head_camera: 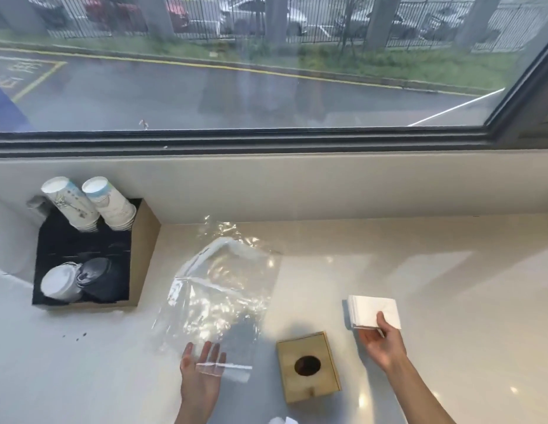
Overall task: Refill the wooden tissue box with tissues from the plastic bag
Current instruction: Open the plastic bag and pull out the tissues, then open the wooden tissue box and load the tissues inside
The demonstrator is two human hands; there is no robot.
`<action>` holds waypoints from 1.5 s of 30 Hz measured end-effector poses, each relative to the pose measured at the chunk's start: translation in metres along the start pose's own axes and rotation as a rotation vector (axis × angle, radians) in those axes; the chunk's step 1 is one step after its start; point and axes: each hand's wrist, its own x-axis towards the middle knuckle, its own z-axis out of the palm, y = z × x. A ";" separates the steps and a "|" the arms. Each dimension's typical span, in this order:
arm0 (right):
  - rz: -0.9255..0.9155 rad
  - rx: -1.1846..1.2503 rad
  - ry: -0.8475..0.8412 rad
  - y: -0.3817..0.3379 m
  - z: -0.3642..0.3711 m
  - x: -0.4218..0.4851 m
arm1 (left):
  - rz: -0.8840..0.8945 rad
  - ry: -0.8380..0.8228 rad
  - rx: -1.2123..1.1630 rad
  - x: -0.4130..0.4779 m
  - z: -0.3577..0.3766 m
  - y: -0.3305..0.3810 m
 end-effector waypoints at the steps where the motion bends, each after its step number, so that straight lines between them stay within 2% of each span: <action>1: 0.018 -0.002 0.043 0.004 -0.010 0.002 | -0.023 0.032 -0.012 -0.002 -0.009 -0.005; 4: 0.037 -0.061 0.187 0.010 -0.031 0.003 | -0.065 0.094 0.022 -0.008 -0.027 -0.013; 9: -0.049 -0.250 0.351 0.010 -0.032 -0.004 | -0.065 0.195 0.215 -0.012 -0.029 -0.028; 12: -0.003 -0.365 0.341 0.010 -0.041 -0.014 | -0.050 0.286 0.346 -0.017 -0.031 -0.039; 16: 0.007 -0.446 0.296 0.008 -0.056 -0.017 | -0.080 0.294 0.460 -0.023 -0.038 -0.048; 18: -0.004 -0.389 0.334 0.006 -0.058 -0.019 | -0.112 0.276 0.509 -0.022 -0.044 -0.051; 20: 0.025 -0.397 0.304 0.005 -0.056 -0.023 | -0.133 0.271 0.547 -0.026 -0.050 -0.054; 24: 0.096 -0.414 0.280 0.002 -0.062 -0.027 | -0.297 0.312 0.703 -0.049 -0.059 -0.047; 25: 0.066 -0.451 0.291 0.004 -0.063 -0.030 | -0.334 0.323 0.767 -0.057 -0.058 -0.046; 27: -0.086 -0.655 0.300 0.016 -0.066 -0.037 | -0.274 0.272 0.916 -0.067 -0.053 -0.051; 29: -0.223 -0.886 0.172 0.035 -0.070 -0.043 | -0.107 0.174 1.067 -0.072 -0.032 -0.059; 31: -0.198 -1.023 -0.010 0.056 -0.065 -0.055 | 0.034 0.045 1.159 -0.078 -0.001 -0.071; 33: -0.134 -1.149 -0.106 0.071 -0.057 -0.061 | 0.107 -0.104 1.248 -0.079 0.025 -0.086; 36: -0.112 -1.248 -0.199 0.089 -0.047 -0.064 | 0.025 -0.264 1.319 -0.082 0.052 -0.108; 38: -0.180 -1.286 -0.208 0.097 -0.043 -0.065 | 0.032 -0.316 1.302 -0.082 0.061 -0.116; 41: -0.283 -1.323 -0.161 0.096 -0.019 -0.063 | 0.145 -0.353 1.273 -0.070 0.078 -0.113; 45: -0.325 -1.330 -0.142 0.086 0.023 -0.047 | 0.198 -0.367 1.302 -0.045 0.108 -0.097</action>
